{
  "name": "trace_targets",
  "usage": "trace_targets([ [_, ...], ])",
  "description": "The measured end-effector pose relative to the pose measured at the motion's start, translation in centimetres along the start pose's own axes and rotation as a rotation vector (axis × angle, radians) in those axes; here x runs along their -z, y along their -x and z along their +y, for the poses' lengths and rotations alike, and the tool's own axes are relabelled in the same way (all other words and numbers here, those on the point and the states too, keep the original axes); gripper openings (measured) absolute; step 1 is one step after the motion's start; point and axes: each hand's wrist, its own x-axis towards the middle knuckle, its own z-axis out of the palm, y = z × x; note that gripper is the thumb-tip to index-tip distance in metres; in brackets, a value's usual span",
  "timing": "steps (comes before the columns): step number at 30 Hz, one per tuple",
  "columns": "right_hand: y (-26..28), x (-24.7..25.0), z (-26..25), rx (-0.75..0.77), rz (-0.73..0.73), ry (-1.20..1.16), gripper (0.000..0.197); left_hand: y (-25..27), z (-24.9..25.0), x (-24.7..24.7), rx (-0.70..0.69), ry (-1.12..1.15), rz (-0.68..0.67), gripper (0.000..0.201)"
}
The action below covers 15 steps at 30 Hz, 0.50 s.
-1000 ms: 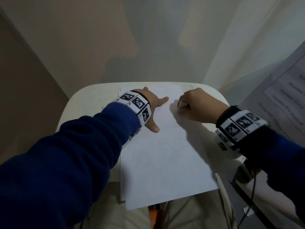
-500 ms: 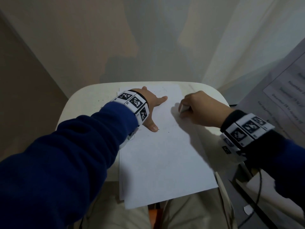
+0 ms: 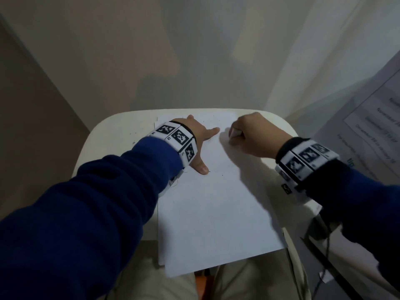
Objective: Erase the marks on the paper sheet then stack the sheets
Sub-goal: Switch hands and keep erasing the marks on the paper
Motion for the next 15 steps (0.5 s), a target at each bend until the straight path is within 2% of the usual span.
trace_targets([
  [2, 2.3, -0.2, -0.2, 0.062, -0.016, -0.013, 0.011, -0.2, -0.1, -0.2, -0.006, 0.002, 0.019, 0.125],
  [6, 3.1, 0.4, -0.2, 0.092, -0.185, -0.061, 0.009, -0.3, -0.1, -0.3, 0.014, 0.014, 0.008, 0.126],
  [10, -0.7, 0.5, -0.1, 0.017, -0.008, -0.012, 0.013, -0.1, -0.1, -0.2, 0.016, 0.02, 0.009, 0.126],
  [13, -1.8, -0.2, -0.3, -0.032, 0.001, -0.036, 0.016, -0.1, 0.0, -0.1, 0.013, 0.014, 0.007, 0.126],
  [15, -0.6, -0.2, -0.4, -0.016, -0.002, -0.006, 0.016, -0.2, 0.0, -0.1, 0.015, 0.018, 0.002, 0.126],
])
